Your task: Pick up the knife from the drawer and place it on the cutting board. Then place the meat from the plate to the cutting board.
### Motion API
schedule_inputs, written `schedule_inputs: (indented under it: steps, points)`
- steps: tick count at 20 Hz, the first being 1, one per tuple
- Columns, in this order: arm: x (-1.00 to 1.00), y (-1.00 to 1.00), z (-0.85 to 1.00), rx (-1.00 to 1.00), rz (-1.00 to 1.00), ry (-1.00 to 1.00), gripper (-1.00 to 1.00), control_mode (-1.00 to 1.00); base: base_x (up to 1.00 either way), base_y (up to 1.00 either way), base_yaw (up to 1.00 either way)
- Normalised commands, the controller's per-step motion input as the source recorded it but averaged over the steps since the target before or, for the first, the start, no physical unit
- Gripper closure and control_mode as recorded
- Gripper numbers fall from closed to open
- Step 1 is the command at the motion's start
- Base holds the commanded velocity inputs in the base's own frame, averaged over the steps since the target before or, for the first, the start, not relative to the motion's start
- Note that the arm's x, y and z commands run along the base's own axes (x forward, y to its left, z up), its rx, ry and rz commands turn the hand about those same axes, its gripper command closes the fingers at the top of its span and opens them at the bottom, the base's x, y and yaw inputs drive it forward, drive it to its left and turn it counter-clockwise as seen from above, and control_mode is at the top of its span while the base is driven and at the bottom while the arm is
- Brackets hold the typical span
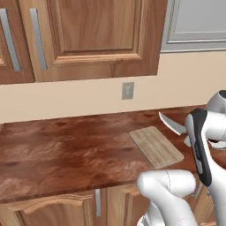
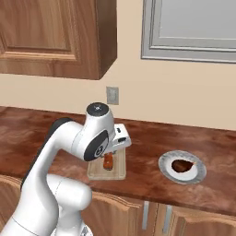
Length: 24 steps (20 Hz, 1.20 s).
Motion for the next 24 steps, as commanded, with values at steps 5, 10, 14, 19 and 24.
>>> schedule_inputs:
  steps: [5, 10, 14, 19, 24]
  points:
    - [0.00, 0.00, 0.00, 0.00, 0.00, 0.00, 1.00, 1.00, 0.63, -0.35, 0.25]
    - [0.00, 0.00, 0.00, 0.00, 0.00, 0.00, 1.00, 1.00, 0.48, -0.64, 0.12]
    - [0.00, 0.00, 0.00, 0.00, 0.00, 0.00, 1.00, 1.00, 0.43, -0.07, 0.18]
    - [0.00, 0.00, 0.00, 0.00, 0.00, 0.00, 1.00, 1.00, 0.37, -0.67, 0.00]
    - [0.00, 0.00, 0.00, 0.00, 0.00, 0.00, 1.00, 1.00, 0.17, -0.42, -0.02]
